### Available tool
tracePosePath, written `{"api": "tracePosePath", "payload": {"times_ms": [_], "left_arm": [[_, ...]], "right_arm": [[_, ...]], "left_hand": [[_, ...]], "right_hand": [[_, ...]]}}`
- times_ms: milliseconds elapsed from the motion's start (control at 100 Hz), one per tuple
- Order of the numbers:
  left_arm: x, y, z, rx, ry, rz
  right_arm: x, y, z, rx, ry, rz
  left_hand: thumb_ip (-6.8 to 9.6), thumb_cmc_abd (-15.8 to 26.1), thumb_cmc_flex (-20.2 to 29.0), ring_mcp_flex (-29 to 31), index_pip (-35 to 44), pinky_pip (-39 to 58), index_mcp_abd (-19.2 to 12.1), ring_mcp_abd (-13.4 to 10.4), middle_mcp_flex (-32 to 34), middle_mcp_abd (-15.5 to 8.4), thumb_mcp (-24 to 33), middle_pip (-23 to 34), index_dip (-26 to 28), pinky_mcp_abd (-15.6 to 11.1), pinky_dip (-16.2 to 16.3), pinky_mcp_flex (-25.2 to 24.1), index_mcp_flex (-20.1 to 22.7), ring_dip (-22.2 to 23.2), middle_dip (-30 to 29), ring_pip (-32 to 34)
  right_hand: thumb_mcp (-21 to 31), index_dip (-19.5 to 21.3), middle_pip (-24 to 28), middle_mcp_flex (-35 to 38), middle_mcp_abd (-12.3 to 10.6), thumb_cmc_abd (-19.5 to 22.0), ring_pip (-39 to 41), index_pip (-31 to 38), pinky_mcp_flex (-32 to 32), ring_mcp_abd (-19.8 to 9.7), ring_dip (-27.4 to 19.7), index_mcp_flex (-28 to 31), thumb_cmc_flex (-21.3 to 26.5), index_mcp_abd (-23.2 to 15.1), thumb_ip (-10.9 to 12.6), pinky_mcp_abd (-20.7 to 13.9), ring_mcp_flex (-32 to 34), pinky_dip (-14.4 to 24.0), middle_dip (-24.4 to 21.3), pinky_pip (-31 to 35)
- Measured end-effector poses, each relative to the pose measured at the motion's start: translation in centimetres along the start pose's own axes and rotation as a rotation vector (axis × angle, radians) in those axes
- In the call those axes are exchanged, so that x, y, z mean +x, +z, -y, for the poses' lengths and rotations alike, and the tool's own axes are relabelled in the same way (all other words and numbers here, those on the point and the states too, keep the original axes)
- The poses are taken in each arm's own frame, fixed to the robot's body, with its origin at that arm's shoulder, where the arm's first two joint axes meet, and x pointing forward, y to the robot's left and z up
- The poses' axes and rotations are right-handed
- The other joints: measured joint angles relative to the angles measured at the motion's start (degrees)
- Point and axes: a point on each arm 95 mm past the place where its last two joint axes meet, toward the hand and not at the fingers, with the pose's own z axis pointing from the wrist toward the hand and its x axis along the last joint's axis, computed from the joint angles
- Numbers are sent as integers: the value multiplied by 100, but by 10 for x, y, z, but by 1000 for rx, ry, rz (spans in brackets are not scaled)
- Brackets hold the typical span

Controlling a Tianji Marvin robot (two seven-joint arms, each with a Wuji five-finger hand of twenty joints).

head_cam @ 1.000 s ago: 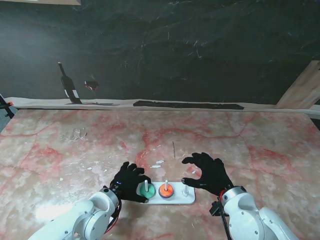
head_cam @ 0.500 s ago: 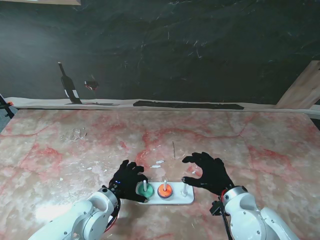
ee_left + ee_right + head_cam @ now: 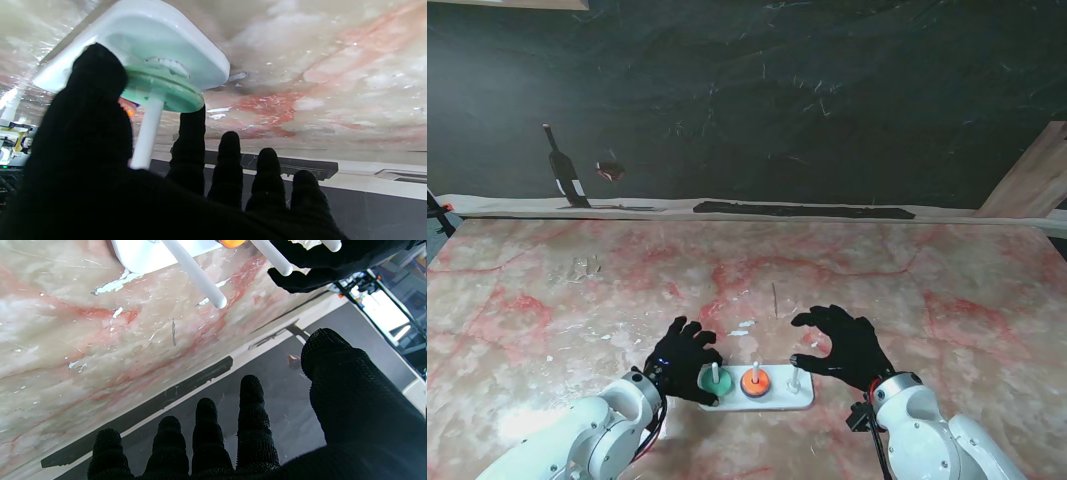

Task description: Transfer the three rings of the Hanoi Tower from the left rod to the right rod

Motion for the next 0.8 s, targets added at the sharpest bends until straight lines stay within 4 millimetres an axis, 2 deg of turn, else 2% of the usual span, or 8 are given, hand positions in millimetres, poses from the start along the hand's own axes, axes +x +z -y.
{"api": "tracePosePath", "payload": {"times_ms": [800], "left_arm": [[6, -11, 48, -15, 87, -56]], "right_arm": [[-4, 0, -1, -3, 17, 3]], "left_hand": [[-1, -22, -50, 0, 64, 1, 136, 0, 0, 0, 85, -160, -3, 18, 2, -56, 56, -58, -138, 2]], "right_hand": [[0, -2, 9, 48, 39, 5, 0, 14, -1, 1, 0, 124, 0, 138, 0, 51, 0, 12, 0, 16]]}}
